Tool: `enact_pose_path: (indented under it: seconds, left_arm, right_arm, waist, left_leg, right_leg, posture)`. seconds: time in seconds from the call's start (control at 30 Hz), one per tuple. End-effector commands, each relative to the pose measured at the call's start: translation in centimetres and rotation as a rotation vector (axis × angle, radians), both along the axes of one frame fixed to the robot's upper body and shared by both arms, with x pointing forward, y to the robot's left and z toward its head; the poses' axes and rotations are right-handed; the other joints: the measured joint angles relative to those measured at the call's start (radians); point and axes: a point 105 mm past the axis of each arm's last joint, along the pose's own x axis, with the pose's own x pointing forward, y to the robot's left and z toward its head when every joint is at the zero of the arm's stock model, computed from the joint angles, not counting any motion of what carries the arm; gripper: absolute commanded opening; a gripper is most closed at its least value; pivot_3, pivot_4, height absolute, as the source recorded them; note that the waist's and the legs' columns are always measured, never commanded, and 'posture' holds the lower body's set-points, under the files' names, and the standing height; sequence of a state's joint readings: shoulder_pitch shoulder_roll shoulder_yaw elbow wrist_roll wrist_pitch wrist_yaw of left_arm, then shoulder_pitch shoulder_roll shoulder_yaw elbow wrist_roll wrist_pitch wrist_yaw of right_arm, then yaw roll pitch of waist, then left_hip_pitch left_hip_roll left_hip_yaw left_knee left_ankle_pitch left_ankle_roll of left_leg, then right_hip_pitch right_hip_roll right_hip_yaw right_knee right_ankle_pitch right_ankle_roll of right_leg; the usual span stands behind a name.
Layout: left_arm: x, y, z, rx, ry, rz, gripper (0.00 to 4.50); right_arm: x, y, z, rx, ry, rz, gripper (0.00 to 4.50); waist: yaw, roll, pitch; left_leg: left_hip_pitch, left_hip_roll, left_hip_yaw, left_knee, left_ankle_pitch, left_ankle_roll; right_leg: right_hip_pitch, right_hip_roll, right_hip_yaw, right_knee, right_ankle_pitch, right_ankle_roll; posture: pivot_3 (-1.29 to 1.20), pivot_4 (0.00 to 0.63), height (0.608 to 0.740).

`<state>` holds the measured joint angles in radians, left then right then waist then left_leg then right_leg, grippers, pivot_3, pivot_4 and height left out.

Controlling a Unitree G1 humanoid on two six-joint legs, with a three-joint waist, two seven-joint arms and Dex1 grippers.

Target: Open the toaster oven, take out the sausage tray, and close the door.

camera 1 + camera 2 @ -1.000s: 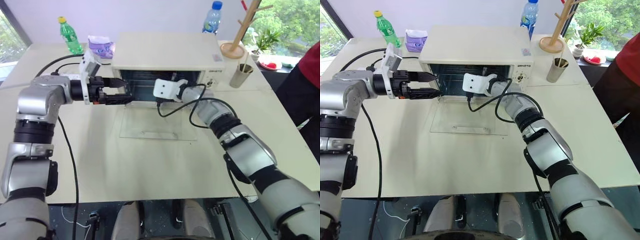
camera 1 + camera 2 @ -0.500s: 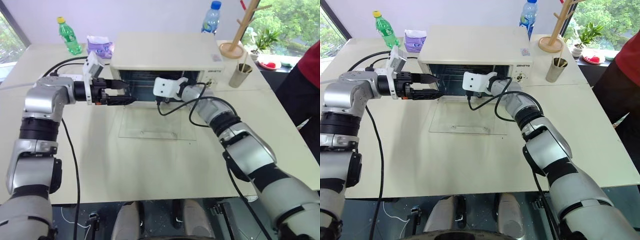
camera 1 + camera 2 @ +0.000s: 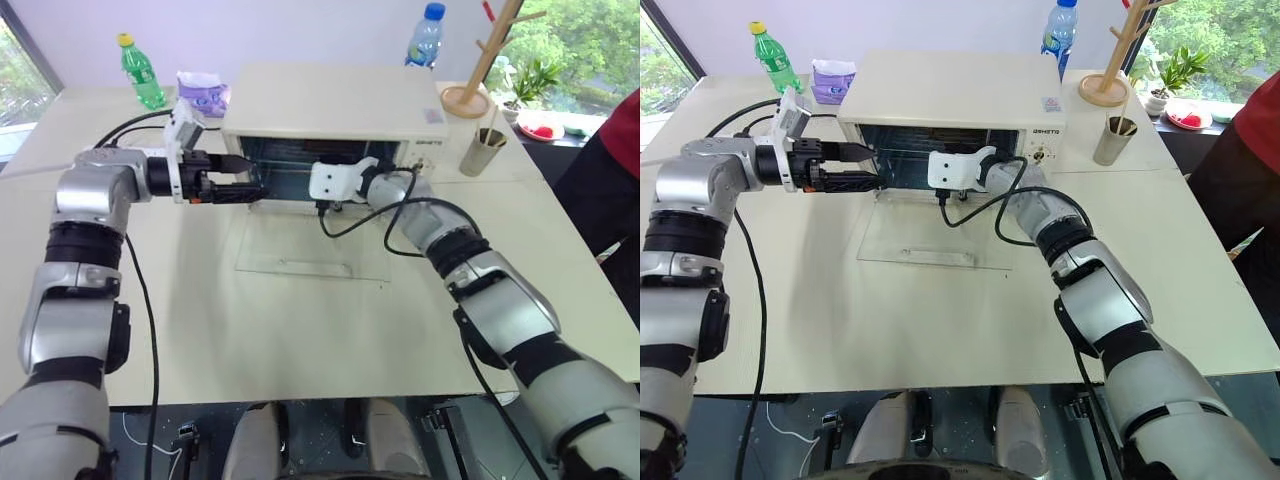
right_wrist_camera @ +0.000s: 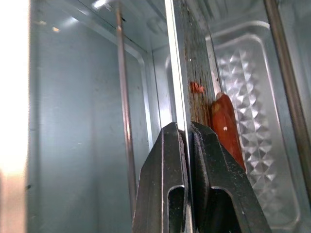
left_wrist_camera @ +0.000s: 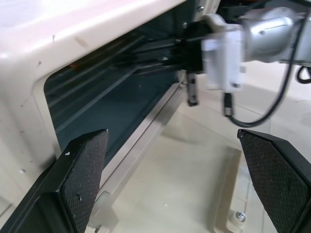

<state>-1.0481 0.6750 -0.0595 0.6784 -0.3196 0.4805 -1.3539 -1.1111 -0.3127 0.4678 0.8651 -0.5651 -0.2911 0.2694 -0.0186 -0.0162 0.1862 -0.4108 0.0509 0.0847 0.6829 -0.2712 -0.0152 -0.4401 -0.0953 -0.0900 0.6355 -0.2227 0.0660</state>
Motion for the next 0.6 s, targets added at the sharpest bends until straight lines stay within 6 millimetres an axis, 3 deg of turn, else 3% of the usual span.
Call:
enact_pose_path:
  seconds: [0.03, 0.6]
  left_arm:
    - [0.4, 0.4, 1.8, 0.003, -0.068, 0.021, 4.50]
    - [0.6, 0.2, 1.8, -0.005, -0.073, 0.004, 4.50]
  right_arm:
    - [-1.1, 0.7, 1.0, 0.026, -0.037, 0.052, 0.01]
    - [-4.6, -0.5, 0.8, 0.016, -0.069, 0.071, 0.01]
  waist:
    - [0.000, 0.000, 0.000]
    - [0.006, 0.000, 0.000]
  left_leg:
    - [0.000, 0.000, 0.000, 0.000, 0.000, 0.000]
    - [0.000, 0.000, 0.000, 0.000, -0.001, 0.002]
  right_leg:
    - [0.000, 0.000, 0.000, 0.000, 0.000, 0.000]
    - [0.000, 0.000, 0.000, 0.000, 0.000, 0.000]
  posture:
    - [0.00, 0.150, 0.722]
    - [0.00, 0.150, 0.722]
